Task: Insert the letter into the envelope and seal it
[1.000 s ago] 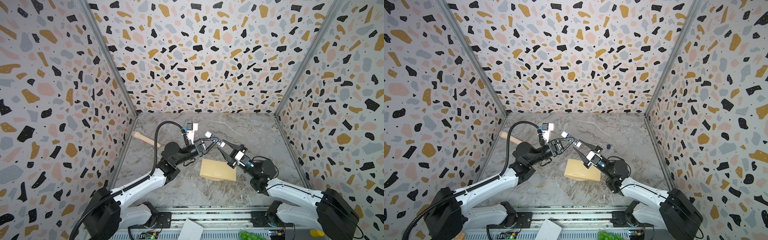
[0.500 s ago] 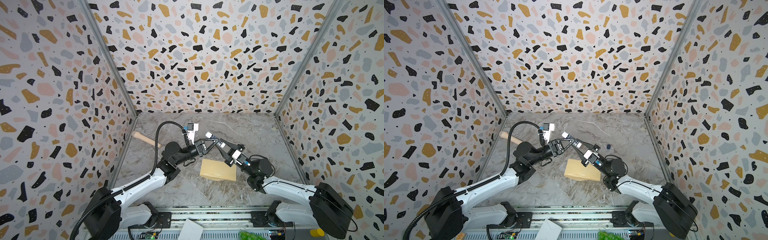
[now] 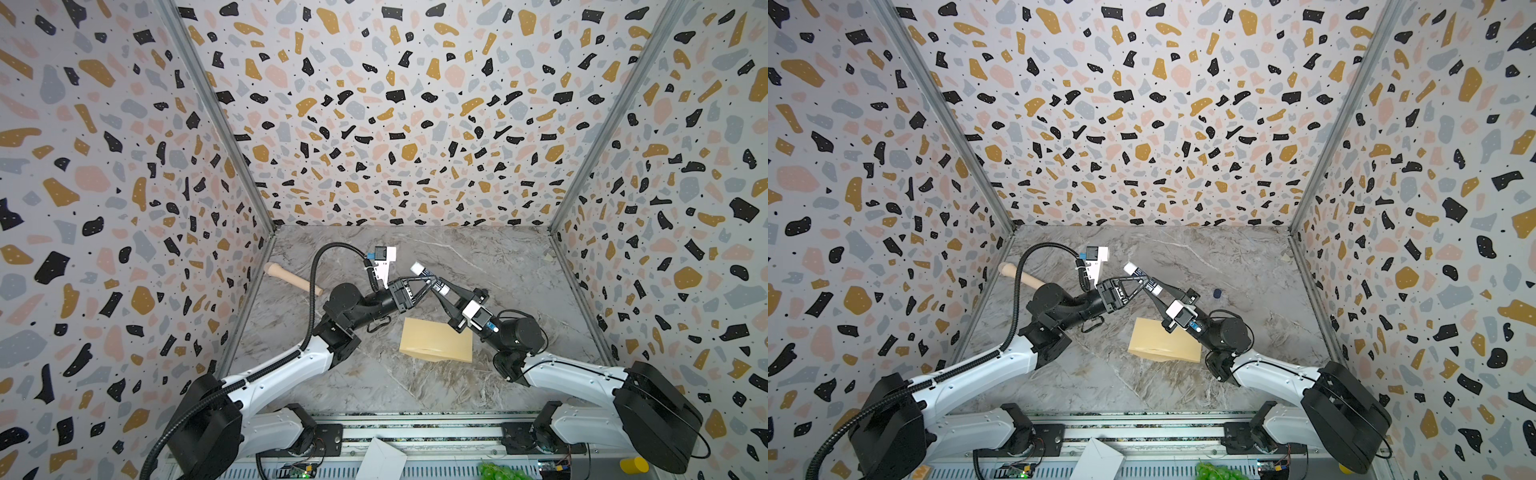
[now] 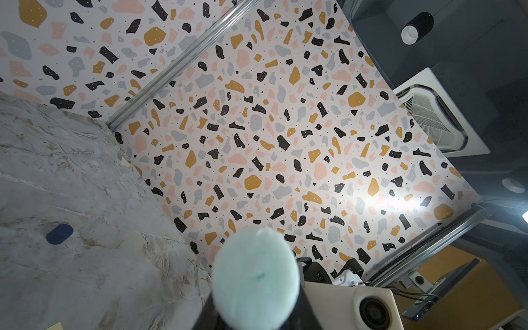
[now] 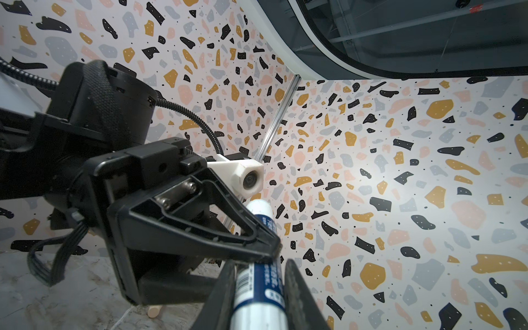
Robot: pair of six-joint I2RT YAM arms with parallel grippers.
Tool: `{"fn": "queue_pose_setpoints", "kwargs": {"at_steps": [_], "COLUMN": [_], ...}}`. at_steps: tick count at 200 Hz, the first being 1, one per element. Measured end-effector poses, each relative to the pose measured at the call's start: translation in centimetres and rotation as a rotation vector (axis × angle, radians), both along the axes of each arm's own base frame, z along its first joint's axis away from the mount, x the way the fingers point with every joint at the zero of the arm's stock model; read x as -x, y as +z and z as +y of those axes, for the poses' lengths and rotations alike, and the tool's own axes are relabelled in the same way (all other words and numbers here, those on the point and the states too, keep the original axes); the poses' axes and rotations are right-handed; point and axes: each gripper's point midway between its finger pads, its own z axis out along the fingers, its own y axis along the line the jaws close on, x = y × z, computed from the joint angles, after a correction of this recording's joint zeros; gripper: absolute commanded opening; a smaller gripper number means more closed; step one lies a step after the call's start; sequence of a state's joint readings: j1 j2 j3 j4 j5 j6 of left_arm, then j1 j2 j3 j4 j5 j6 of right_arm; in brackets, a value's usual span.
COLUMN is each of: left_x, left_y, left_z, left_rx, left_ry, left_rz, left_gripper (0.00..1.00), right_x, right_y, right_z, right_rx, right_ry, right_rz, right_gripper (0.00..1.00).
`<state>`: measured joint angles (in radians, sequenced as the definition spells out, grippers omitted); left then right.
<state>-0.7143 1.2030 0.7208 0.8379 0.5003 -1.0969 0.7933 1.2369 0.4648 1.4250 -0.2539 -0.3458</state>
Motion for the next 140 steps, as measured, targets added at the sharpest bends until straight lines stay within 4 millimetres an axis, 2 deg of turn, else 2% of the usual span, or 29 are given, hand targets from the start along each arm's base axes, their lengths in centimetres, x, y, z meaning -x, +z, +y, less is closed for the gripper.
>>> {"fn": "queue_pose_setpoints", "kwargs": {"at_steps": [20, 39, 68, 88, 108, 140], "left_x": [0.0, -0.2, -1.0, -1.7, -2.1, -3.2], "left_y": [0.0, 0.0, 0.4, 0.4, -0.1, -3.5], "left_z": [0.0, -0.1, -0.2, 0.7, 2.2, 3.9], "left_rx": [-0.003, -0.027, -0.123, -0.241, -0.371, -0.619], "left_ry": [0.002, 0.013, 0.07, 0.16, 0.257, 0.35], "left_rz": [-0.004, -0.021, -0.103, -0.195, -0.289, -0.385], "left_gripper": [0.21, 0.47, 0.71, 0.78, 0.84, 0.86], "right_x": [0.0, -0.1, -0.2, -0.5, -2.1, -5.7], "right_y": [0.0, 0.0, 0.5, 1.0, 1.4, 0.8], "right_z": [0.0, -0.2, -1.4, -2.8, -4.5, -6.7], "right_rx": [0.001, 0.006, 0.022, 0.023, 0.028, 0.069], "right_ry": [-0.001, -0.009, -0.052, -0.096, -0.164, -0.282], "right_rz": [0.002, 0.017, 0.073, 0.139, 0.256, 0.502], "right_gripper": [0.03, 0.01, 0.0, 0.0, 0.0, 0.0]}}
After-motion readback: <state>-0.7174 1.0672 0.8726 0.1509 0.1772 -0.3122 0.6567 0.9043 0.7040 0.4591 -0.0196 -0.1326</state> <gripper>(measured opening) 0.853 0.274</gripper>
